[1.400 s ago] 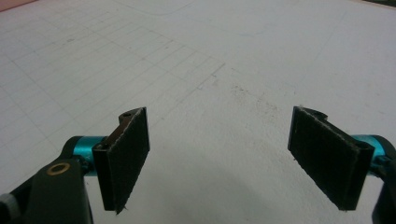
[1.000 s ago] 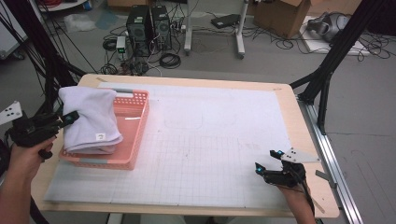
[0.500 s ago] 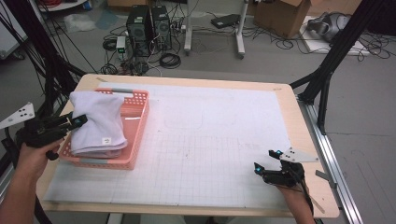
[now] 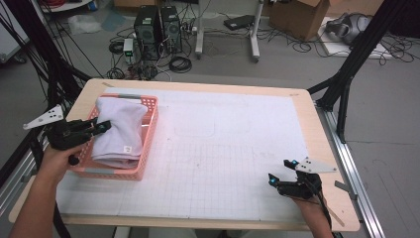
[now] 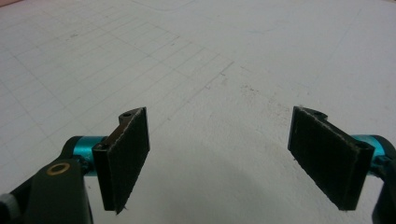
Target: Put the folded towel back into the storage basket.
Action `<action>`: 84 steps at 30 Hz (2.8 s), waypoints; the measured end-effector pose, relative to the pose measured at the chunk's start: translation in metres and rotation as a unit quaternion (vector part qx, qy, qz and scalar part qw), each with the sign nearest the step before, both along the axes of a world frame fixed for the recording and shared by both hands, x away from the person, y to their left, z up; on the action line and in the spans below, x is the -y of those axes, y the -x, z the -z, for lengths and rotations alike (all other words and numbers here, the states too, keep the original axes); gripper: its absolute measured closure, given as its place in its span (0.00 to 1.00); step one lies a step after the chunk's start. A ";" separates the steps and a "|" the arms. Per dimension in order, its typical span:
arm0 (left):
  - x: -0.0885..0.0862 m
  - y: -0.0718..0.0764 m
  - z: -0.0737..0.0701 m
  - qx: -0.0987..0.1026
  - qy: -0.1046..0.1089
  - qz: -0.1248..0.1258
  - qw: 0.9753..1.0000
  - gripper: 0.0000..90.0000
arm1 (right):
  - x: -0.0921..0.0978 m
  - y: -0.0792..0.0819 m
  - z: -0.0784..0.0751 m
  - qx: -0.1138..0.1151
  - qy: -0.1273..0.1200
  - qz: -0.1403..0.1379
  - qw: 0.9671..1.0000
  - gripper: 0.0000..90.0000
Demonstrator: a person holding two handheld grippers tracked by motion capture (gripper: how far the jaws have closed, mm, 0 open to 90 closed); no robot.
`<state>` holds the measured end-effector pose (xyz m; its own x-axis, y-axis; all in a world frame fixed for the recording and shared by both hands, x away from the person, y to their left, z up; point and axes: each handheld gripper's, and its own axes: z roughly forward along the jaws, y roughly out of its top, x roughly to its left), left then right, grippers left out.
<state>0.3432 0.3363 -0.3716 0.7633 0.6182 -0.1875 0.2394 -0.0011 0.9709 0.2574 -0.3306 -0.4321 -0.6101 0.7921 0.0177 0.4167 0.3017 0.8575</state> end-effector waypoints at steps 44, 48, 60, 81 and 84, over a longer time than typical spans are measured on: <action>0.032 -0.029 0.001 -0.111 -0.158 -0.159 0.968 0.47 | 0.004 0.001 -0.001 -0.003 -0.006 0.008 1.000 0.21; 0.044 -0.034 0.015 -0.144 -0.222 -0.137 0.955 0.49 | 0.004 0.001 -0.002 0.000 -0.005 0.005 1.000 0.21; 0.049 -0.038 0.019 -0.176 -0.369 -0.132 0.903 0.57 | 0.009 0.004 -0.005 0.004 -0.008 0.011 1.000 0.22; 0.045 0.004 -0.027 0.019 -0.023 -0.174 0.984 0.29 | 0.010 0.003 -0.007 0.011 -0.011 0.014 1.000 0.21; 0.055 0.008 -0.029 0.028 -0.008 -0.161 0.986 0.29 | 0.011 0.004 -0.008 0.013 -0.021 0.020 0.999 0.21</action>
<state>0.3351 0.2817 -0.3427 0.5352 0.8335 -0.1376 0.1750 0.0500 0.9833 0.2539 -0.3420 -0.4243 -0.5794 0.8142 0.0369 0.4053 0.2485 0.8798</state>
